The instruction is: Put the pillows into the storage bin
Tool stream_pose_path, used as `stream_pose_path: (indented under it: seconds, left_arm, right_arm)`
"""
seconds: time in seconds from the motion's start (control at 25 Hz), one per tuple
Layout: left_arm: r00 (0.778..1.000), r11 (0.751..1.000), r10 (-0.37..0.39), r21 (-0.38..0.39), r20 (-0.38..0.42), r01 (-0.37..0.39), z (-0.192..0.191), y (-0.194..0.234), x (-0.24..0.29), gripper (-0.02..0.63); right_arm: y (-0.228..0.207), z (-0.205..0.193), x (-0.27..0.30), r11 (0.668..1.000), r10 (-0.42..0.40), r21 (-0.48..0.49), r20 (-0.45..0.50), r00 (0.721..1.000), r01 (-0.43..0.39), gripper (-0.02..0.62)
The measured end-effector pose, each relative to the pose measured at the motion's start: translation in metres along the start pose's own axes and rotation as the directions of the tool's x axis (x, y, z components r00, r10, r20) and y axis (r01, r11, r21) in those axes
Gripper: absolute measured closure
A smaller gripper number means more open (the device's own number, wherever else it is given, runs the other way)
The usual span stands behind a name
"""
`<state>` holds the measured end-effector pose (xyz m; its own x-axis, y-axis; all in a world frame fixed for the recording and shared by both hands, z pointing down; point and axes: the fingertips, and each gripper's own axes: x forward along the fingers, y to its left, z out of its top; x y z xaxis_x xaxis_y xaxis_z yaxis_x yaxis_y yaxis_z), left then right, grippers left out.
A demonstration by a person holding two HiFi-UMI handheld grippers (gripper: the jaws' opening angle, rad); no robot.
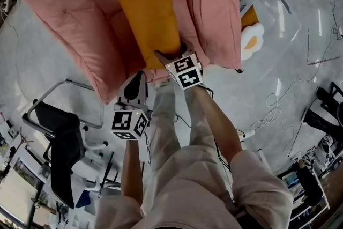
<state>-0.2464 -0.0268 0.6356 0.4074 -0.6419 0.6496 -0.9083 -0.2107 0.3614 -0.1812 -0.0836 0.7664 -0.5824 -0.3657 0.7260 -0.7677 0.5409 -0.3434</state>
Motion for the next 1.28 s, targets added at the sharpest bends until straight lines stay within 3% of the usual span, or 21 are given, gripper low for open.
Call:
stream_pose_path:
  seconds: [0.32,0.52,0.64,0.8,1.04,1.12,1.28]
  left_arm:
    - [0.997,0.994,-0.072,0.076,-0.015,0.073,0.007,-0.074,0.029,0.594]
    - [0.989,0.979,-0.140,0.146,-0.038,0.144,0.016,-0.128,0.050,0.594]
    - [0.980,0.962,-0.188,0.190,-0.062,0.197,0.018,-0.163,0.063,0.594]
    - [0.965,0.938,-0.243,0.229,-0.095,0.259,0.010,-0.214,0.083,0.594]
    - [0.936,0.896,-0.315,0.276,-0.157,0.348,-0.004,-0.280,0.108,0.594]
    - [0.928,0.885,-0.329,0.286,-0.176,0.368,-0.008,-0.295,0.115,0.594]
    - [0.916,0.871,-0.340,0.296,-0.213,0.392,-0.019,-0.312,0.128,0.594]
  right_arm:
    - [-0.059,0.041,-0.114,0.997,-0.075,0.017,0.211,0.975,0.074,0.239]
    - [-0.116,0.061,-0.192,0.984,-0.173,0.094,0.338,0.925,0.150,0.239]
    - [-0.157,0.050,-0.240,0.961,-0.249,0.211,0.391,0.886,0.178,0.239]
    - [-0.208,0.019,-0.303,0.906,-0.346,0.384,0.433,0.833,0.176,0.238]
    - [-0.292,-0.062,-0.359,0.787,-0.496,0.577,0.379,0.781,0.220,0.238]
    - [-0.319,-0.096,-0.368,0.739,-0.541,0.623,0.323,0.776,0.256,0.236]
    - [-0.364,-0.162,-0.366,0.665,-0.577,0.676,0.196,0.793,0.318,0.230]
